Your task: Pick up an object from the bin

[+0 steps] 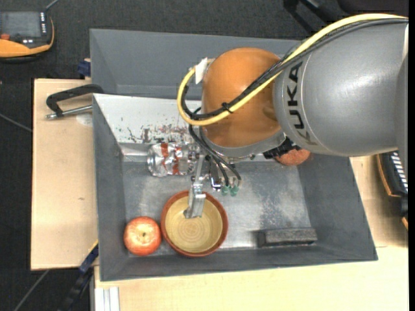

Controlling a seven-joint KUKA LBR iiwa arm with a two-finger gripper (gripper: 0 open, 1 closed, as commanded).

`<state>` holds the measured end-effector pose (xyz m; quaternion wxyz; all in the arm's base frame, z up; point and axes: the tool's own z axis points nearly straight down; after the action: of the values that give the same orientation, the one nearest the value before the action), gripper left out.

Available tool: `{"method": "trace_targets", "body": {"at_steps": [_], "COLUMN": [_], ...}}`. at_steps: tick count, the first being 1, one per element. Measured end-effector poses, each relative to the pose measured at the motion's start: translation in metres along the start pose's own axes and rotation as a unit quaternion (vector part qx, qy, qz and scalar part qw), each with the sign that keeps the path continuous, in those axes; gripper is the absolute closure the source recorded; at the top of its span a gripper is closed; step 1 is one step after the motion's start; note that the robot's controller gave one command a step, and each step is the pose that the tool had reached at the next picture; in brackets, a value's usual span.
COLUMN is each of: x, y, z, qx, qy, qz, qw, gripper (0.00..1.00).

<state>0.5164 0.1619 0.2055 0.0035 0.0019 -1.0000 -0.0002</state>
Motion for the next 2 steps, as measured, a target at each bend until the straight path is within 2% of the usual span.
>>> {"method": "trace_targets", "body": {"at_steps": [1, 2], "x": [-0.035, -0.049], "y": [-0.059, -0.093], "z": [0.125, 0.081], "qx": [0.001, 0.000], "qy": [0.0027, -0.0016], "qz": [-0.049, -0.215], "qw": [0.9988, 0.9766], "gripper": [0.00, 0.00]}}
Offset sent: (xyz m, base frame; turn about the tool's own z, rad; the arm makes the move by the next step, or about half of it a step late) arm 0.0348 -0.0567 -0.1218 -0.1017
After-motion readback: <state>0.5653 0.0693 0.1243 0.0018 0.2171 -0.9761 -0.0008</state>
